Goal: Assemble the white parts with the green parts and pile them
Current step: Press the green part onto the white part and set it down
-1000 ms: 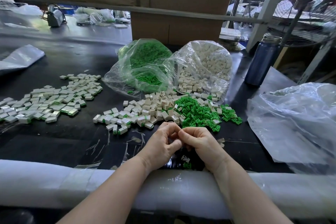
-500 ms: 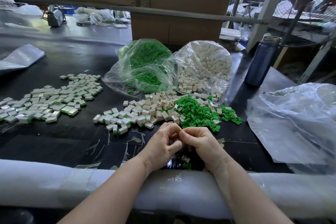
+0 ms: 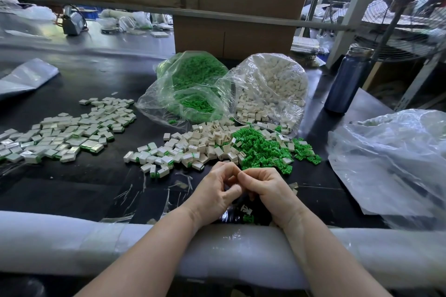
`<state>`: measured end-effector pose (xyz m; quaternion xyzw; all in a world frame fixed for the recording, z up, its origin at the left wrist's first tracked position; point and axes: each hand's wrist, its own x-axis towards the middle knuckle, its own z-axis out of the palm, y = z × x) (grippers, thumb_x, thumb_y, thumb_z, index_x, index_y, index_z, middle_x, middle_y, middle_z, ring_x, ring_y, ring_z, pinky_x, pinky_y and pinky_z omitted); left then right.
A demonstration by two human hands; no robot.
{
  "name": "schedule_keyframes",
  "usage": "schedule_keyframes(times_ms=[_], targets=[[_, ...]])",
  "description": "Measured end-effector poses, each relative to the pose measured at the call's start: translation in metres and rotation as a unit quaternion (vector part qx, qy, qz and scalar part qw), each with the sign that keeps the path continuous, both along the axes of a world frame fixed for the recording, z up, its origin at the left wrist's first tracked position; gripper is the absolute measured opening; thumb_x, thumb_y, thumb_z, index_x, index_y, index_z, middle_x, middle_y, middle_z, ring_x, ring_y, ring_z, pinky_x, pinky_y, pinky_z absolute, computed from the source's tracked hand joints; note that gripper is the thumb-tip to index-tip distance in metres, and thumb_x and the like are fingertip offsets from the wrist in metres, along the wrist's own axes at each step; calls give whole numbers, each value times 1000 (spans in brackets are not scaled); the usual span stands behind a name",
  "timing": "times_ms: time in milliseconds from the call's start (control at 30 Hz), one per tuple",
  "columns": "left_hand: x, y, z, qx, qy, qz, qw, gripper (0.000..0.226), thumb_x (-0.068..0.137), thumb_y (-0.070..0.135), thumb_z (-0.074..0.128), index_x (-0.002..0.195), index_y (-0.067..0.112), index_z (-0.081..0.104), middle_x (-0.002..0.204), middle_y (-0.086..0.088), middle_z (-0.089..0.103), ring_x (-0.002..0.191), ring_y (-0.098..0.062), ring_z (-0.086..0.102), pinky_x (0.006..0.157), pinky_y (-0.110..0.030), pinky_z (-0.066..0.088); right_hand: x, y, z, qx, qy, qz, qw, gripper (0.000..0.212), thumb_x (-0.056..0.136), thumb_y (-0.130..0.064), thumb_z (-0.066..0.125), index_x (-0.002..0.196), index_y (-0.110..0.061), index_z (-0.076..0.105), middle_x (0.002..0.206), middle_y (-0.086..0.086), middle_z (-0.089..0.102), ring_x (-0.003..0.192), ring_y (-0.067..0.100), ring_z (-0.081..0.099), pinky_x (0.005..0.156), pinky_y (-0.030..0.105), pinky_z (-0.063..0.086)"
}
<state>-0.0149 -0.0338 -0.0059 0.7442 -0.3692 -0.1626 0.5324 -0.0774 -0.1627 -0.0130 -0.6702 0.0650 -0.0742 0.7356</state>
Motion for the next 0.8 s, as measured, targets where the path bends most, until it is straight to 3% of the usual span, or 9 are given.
schedule_keyframes(times_ms=[233, 467, 567, 667, 800], targets=[[-1, 0, 2, 10, -21, 1, 1000, 14, 84, -4, 54, 89, 9, 56, 107, -19, 49, 81, -16, 49, 77, -26, 47, 0, 1, 0, 14, 5, -4, 1000, 19, 88, -7, 56, 87, 8, 68, 65, 6, 69, 56, 7, 63, 51, 13, 46], [0, 0, 0, 6, -11, 0, 1000, 15, 85, -3, 53, 89, 11, 56, 107, -20, 50, 83, -23, 53, 83, -34, 48, 1, 1, 0, 10, -3, -10, 1000, 19, 89, -7, 56, 85, 4, 70, 64, 4, 69, 57, 8, 63, 54, 15, 48], [2, 0, -1, -18, 13, 4, 1000, 18, 87, 0, 55, 88, 18, 56, 107, -22, 52, 86, -26, 57, 84, -37, 51, 1, 4, 1, -10, -16, -12, 1000, 24, 85, -20, 58, 88, 0, 71, 65, 0, 69, 61, 7, 63, 56, 15, 48], [2, 0, -2, -41, 16, 28, 999, 5, 87, 7, 61, 91, 11, 59, 109, -19, 51, 91, -30, 60, 84, -37, 53, 2, 7, 2, -31, -25, -35, 999, 29, 83, -31, 55, 83, -8, 72, 70, 5, 69, 66, 14, 64, 61, 22, 53], [4, -2, -5, -21, -9, 63, 998, 5, 86, 9, 63, 90, 8, 63, 108, -12, 51, 83, -19, 57, 76, -18, 50, 3, 5, 1, -24, -30, -122, 992, 14, 88, -12, 58, 90, -2, 68, 84, 22, 68, 73, 26, 67, 64, 31, 58]])
